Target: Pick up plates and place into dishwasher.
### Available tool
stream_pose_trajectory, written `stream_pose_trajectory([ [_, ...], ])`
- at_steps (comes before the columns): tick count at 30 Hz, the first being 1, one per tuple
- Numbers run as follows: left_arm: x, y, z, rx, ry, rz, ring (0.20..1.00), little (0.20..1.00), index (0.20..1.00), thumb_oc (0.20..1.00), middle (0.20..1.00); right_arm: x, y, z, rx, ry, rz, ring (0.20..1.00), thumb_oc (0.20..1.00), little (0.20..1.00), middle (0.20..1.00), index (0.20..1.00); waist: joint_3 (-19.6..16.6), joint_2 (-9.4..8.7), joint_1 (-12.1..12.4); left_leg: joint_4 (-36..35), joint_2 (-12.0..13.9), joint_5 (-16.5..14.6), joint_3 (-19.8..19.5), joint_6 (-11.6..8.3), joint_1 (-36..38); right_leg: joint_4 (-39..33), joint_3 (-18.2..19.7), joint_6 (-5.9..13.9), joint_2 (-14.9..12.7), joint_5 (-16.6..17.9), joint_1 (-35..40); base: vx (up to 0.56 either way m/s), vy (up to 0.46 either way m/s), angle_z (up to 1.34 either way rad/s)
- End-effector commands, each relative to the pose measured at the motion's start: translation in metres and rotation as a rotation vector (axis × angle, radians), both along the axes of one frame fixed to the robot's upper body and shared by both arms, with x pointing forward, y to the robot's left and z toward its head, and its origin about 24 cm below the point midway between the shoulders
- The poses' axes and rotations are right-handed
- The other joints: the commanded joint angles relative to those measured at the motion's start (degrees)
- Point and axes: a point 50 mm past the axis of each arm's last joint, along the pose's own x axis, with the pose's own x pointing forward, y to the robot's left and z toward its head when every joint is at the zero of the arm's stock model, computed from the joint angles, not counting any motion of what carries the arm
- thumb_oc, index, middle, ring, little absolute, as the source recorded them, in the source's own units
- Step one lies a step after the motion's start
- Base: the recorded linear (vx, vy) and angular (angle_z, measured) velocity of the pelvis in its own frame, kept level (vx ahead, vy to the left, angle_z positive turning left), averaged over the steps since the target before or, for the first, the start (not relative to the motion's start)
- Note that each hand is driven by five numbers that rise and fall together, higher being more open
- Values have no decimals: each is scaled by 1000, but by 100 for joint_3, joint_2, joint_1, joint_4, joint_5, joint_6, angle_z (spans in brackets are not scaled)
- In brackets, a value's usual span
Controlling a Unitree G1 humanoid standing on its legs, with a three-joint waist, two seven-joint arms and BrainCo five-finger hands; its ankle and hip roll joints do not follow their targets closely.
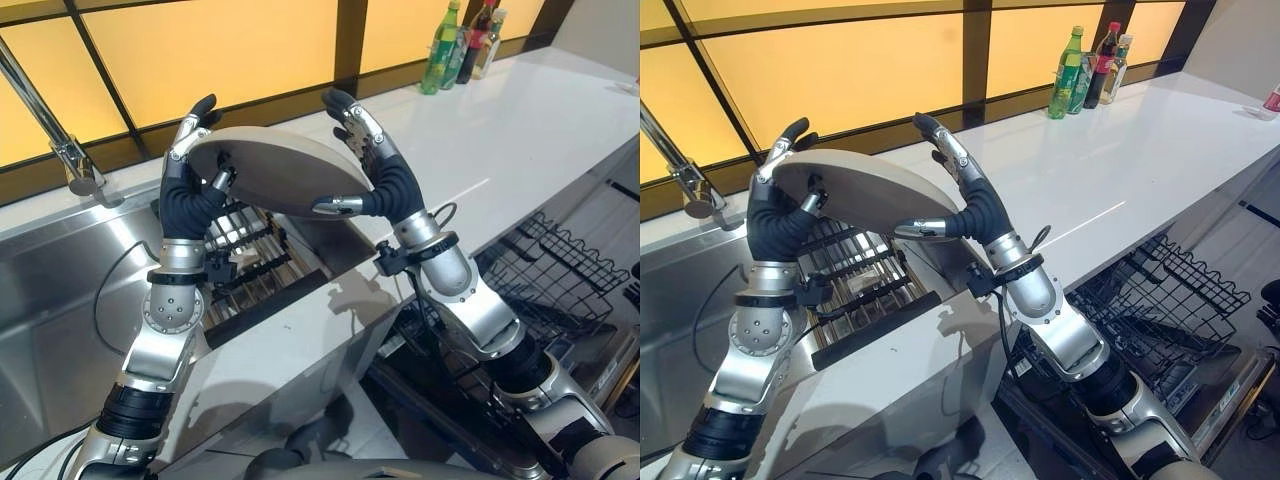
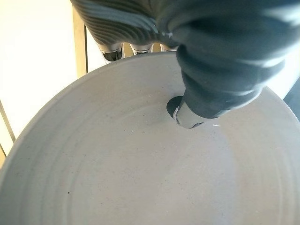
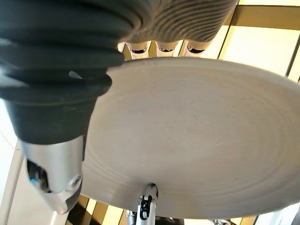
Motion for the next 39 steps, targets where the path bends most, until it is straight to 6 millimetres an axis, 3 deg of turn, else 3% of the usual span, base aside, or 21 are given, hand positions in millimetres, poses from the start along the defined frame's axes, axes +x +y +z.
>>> stream_pose_trajectory([
  [1, -9, -15, 22, -14, -136, -124, 200, 200, 200, 200, 200, -10, -1, 28, 83, -123, 50, 1000, 1000, 1000, 1000, 1000, -415, 15, 45, -175, -350, 135, -124, 319, -224, 1072, 66, 16, 113, -541, -357, 23, -6, 7],
  [4, -9, -17, 22, -10, -138, -129, 200, 200, 200, 200, 200, -9, 4, 25, 52, -101, 78, 1000, 1000, 1000, 1000, 1000, -414, 2, 48, -169, -344, 126, -129, 321, -207, 1075, 65, 11, 115, -544, -341, 24, -9, 8],
  [5, -9, -18, 22, -9, -137, -130, 200, 200, 200, 200, 200, -9, 5, 24, 37, -94, 91, 896, 896, 896, 896, 896, -416, -2, 50, -171, -345, 129, -134, 319, -207, 1069, 65, 10, 118, -546, -337, 0, 0, 0],
  [6, -9, -18, 22, -10, -137, -128, 200, 200, 200, 200, 200, -9, 7, 23, 21, -87, 106, 231, 231, 231, 231, 231, -418, -7, 54, -173, -344, 129, -138, 317, -205, 1063, 62, 10, 120, -550, -332, 0, 0, 0],
  [7, -9, -17, 22, -11, -137, -127, 200, 200, 200, 200, 200, -10, 8, 22, 6, -81, 122, 200, 200, 200, 200, 200, -417, -13, 57, -169, -343, 125, -141, 316, -204, 1062, 61, 8, 121, -556, -326, 0, 0, 0],
  [25, -7, -16, 21, -7, -135, -118, 200, 200, 200, 200, 200, -4, 17, 11, -188, -15, 185, 200, 200, 200, 200, 200, -393, -77, 79, -188, -320, 150, -166, 304, -167, 1060, 15, -38, 158, -597, -263, 0, 0, 0],
  [34, 0, -12, 13, -26, -76, -73, 200, 200, 200, 200, 200, 1, 10, 20, -165, -70, 100, 200, 200, 200, 200, 200, -385, -72, 79, -246, -285, 195, -113, 288, -144, 1050, -36, -35, 152, -568, -248, -15, 3, 0],
  [35, 0, -10, 13, -27, -74, -62, 391, 391, 391, 391, 391, 2, 8, 20, -168, -76, 83, 200, 200, 200, 200, 200, -388, -70, 79, -253, -279, 197, -101, 286, -142, 1044, -42, -32, 149, -566, -246, -36, 5, 0],
  [36, 0, -7, 12, -29, -65, -42, 771, 771, 771, 771, 771, 3, 3, 21, -171, -89, 54, 200, 200, 200, 200, 200, -395, -69, 71, -265, -274, 197, -86, 286, -131, 1034, -37, -27, 147, -555, -239, -34, 5, 0],
  [37, 1, -4, 11, -28, -62, -22, 1000, 1000, 1000, 1000, 1000, 4, 0, 22, -174, -100, 30, 200, 200, 200, 200, 200, -401, -67, 63, -269, -271, 198, -76, 285, -128, 1028, -35, -23, 146, -547, -237, -36, 6, 0],
  [39, 0, 3, 13, -25, -81, 42, 1000, 1000, 1000, 1000, 1000, 7, -9, 23, -191, -118, -28, 200, 200, 200, 200, 200, -415, -62, 42, -276, -264, 203, -45, 281, -129, 1018, -25, -13, 141, -529, -242, -36, 11, 0],
])
